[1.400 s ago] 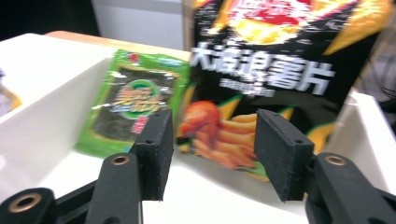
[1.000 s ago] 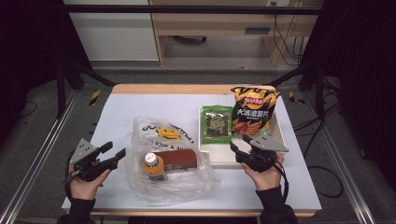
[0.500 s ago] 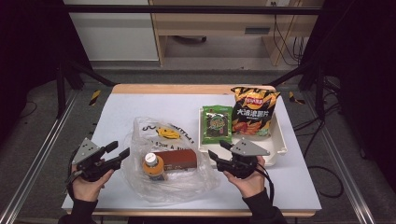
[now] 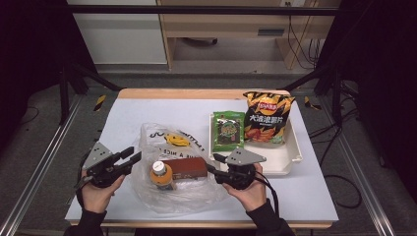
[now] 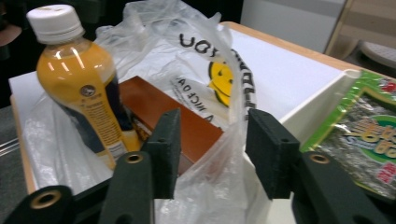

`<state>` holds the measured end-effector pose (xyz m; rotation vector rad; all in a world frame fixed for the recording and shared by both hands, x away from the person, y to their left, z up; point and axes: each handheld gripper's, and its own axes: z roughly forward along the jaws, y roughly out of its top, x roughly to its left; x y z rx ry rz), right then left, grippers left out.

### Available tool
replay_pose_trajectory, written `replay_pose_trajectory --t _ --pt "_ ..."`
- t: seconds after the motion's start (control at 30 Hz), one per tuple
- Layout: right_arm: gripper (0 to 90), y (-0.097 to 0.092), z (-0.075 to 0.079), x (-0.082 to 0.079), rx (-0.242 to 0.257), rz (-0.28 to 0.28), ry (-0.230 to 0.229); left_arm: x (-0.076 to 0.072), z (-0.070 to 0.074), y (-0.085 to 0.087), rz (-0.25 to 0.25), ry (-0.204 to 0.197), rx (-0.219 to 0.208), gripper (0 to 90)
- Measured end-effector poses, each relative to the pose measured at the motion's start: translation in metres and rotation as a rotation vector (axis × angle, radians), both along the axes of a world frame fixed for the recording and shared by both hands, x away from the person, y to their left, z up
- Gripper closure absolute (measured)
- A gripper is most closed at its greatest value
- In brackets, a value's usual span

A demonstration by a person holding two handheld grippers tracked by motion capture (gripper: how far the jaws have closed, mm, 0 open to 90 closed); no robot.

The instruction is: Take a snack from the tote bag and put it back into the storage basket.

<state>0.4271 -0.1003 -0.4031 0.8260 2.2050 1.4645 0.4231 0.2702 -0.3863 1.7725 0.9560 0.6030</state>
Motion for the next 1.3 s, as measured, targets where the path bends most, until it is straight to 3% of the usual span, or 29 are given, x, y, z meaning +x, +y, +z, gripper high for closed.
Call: replay_pose_trajectory --t 0.17,0.4,0.57,0.7,0.83,1.03,1.3 --pt "72.5 0.009 -0.003 0.001 -0.014 0.028 0.021 0.004 0.008 -0.013 -0.052 0.001 0.012 78.7" --pt "88.9 0.024 -0.009 0.002 -0.053 0.067 0.054 0.019 0.021 -0.042 -0.115 -0.003 0.043 87.6" --pt "90.0 0.033 -0.012 0.006 -0.079 0.063 0.065 0.032 0.012 -0.060 -0.150 0.063 0.115 90.0" --pt "90.0 0.036 -0.022 0.012 -0.138 0.041 0.077 0.036 -0.006 -0.053 -0.137 0.118 0.134 90.0" --pt "88.5 0.032 -0.029 0.015 -0.160 0.019 0.089 0.038 -0.021 -0.042 -0.117 0.155 0.144 90.0" --pt "84.5 0.027 -0.038 0.016 -0.188 0.009 0.095 0.035 -0.038 -0.026 -0.085 0.191 0.161 90.0" --pt "79.0 0.021 -0.046 0.018 -0.203 -0.013 0.095 0.034 -0.049 -0.017 -0.065 0.203 0.170 90.0"
